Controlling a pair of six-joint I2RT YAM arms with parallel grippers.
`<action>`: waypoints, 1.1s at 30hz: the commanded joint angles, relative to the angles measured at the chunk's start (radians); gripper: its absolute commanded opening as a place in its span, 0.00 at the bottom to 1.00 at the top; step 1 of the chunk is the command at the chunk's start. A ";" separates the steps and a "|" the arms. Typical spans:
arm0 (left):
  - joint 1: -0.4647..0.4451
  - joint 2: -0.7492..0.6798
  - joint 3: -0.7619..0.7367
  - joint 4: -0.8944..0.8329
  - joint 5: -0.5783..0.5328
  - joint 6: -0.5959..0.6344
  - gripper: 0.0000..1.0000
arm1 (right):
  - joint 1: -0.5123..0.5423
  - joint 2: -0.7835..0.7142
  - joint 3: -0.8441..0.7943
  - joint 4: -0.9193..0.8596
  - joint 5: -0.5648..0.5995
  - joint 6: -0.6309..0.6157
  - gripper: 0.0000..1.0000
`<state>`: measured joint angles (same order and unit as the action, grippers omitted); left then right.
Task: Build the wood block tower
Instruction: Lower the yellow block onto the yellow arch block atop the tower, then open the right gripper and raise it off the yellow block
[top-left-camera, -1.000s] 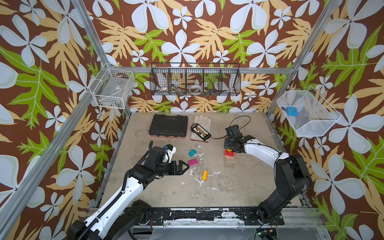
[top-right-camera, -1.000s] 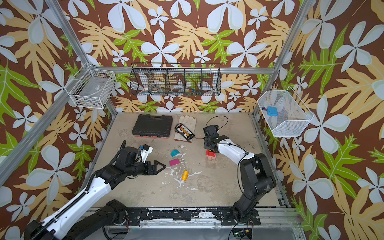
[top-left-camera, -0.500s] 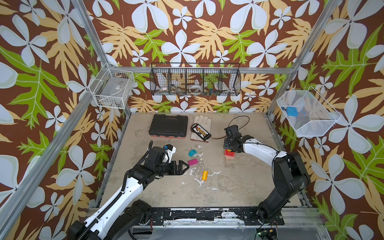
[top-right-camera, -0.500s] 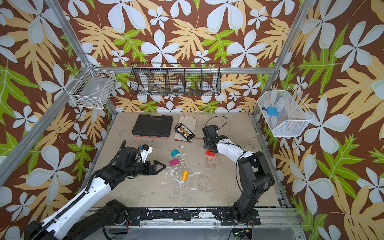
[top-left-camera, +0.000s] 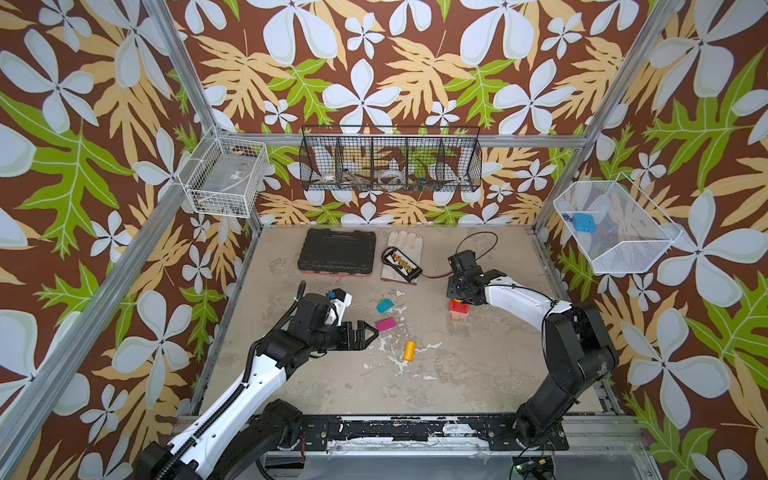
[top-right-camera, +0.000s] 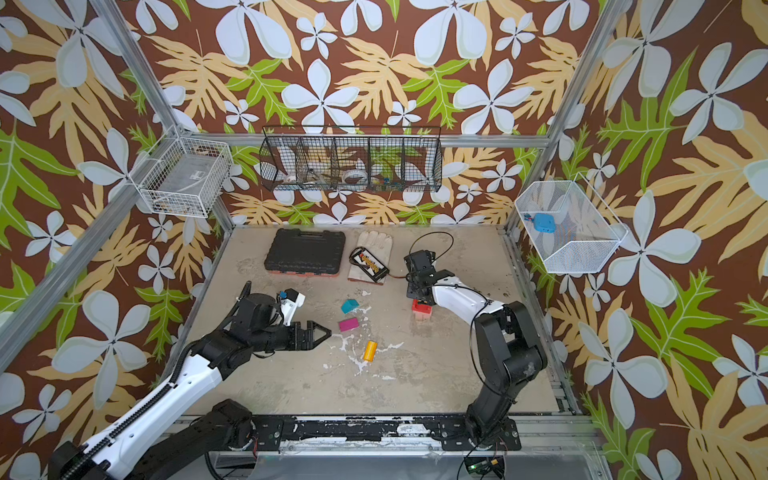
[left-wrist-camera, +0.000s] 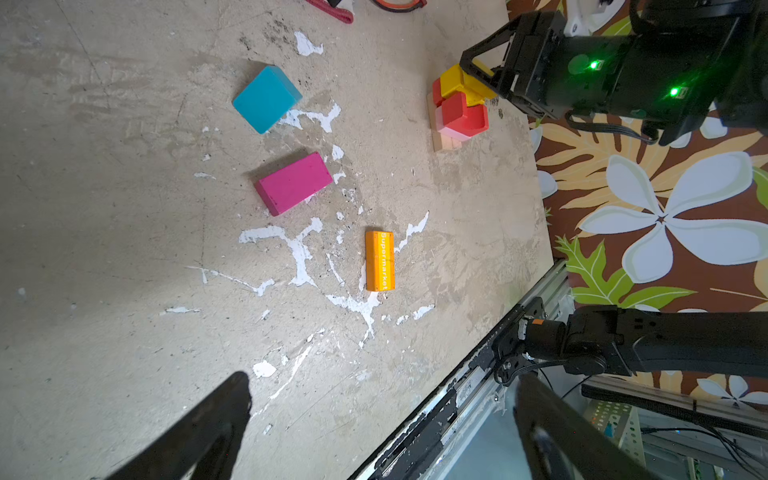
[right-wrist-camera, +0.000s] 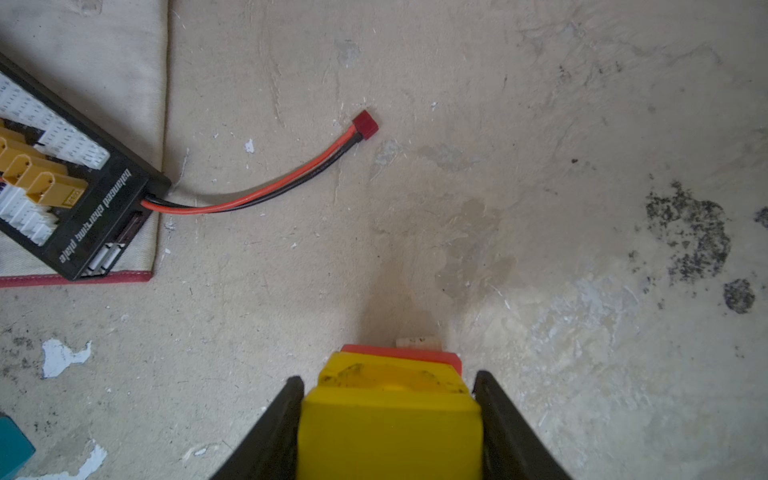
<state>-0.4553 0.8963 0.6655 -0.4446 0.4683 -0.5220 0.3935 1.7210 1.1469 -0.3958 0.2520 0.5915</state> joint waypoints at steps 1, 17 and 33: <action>-0.003 -0.002 -0.001 0.021 -0.004 0.006 1.00 | 0.001 0.005 0.009 -0.010 0.007 0.002 0.56; -0.003 -0.002 -0.003 0.021 -0.003 0.006 1.00 | 0.000 0.002 0.010 -0.018 0.015 0.007 0.64; -0.003 -0.001 -0.004 0.023 -0.002 0.007 1.00 | 0.001 -0.005 0.005 -0.020 0.025 0.011 0.65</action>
<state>-0.4557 0.8963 0.6609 -0.4381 0.4683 -0.5220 0.3927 1.7222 1.1484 -0.3973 0.2626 0.5976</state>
